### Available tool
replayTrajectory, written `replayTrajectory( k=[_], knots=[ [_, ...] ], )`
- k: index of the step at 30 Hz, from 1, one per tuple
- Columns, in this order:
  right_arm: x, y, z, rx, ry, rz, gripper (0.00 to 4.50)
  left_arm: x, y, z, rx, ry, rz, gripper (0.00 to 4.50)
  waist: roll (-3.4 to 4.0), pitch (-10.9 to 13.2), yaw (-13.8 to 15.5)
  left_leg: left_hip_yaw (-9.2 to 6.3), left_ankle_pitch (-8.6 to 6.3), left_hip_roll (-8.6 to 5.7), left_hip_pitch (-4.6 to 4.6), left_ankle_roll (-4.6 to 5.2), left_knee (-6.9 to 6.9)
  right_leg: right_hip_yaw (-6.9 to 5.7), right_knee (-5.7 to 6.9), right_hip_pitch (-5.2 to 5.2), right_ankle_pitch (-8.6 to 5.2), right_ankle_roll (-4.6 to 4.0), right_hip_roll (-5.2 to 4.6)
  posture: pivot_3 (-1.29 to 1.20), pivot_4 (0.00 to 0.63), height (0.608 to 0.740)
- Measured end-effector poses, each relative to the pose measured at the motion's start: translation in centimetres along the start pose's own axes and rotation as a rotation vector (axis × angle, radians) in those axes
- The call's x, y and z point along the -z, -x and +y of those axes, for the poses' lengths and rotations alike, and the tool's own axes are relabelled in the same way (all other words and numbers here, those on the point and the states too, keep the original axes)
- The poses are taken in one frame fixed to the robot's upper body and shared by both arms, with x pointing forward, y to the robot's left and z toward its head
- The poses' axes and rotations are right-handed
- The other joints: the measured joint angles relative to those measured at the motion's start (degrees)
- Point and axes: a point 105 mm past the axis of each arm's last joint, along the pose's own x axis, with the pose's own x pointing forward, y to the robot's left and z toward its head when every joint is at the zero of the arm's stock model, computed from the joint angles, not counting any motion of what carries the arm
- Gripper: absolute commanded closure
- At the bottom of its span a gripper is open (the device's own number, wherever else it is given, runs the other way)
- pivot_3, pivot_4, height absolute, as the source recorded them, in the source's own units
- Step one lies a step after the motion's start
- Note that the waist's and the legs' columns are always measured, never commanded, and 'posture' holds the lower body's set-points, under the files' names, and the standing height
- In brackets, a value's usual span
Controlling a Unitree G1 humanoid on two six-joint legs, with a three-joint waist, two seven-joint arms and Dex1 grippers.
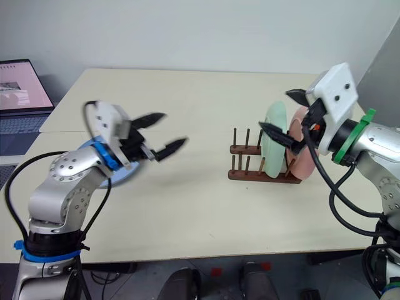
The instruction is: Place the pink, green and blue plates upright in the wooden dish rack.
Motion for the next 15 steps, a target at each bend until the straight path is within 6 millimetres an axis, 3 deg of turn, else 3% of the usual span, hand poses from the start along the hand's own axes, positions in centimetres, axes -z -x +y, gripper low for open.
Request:
replayTrajectory(
  k=[3, 6, 10, 15],
  knots=[
    [-0.1, -1.1, 1.0, -0.118, 0.03, -0.031, 0.04, 2.4, 3.6, 5.6, -0.389, 0.095, 0.052, 0.0, 0.0, 0.0, -0.06, -0.01, 0.0, 0.02, -0.03, 0.0, 0.01, -0.01, 0.02, -0.02, 0.03, 0.04, 0.0, 0.0, 0.15, 0.733],
    [-0.6, -2.2, 1.7, -0.197, 0.058, -0.07, 0.04, 5.5, 7.8, 9.1, -0.676, 0.224, 0.14, 0.0, -0.04, -0.01, 0.18, -0.05, 0.0, 0.04, -0.02, 0.0, 0.05, -0.07, 0.04, -0.01, 0.03, 0.03, 0.0, 0.0, 0.15, 0.733],
    [-0.3, -3.3, 2.8, -0.278, 0.074, -0.08, 0.04, 8.6, 10.7, 10.2, -0.842, 0.389, 0.228, 0.0, -0.14, -0.04, 1.12, -0.02, 0.0, 0.15, -0.07, -0.01, 0.11, -0.14, 0.04, 0.03, 0.03, 0.03, -0.16, 0.0, 0.15, 0.733],
    [-0.4, -3.7, 3.3, -0.316, 0.066, -0.095, 0.04, 11.2, 10.8, 9.3, -0.887, 0.589, 0.311, 0.0, -0.2, -0.07, 1.93, 0.07, 0.0, 0.2, -0.08, -0.01, 0.17, -0.13, 0.01, 0.04, 0.19, -0.14, -0.21, 0.0, 0.15, 0.733]
  ],
)
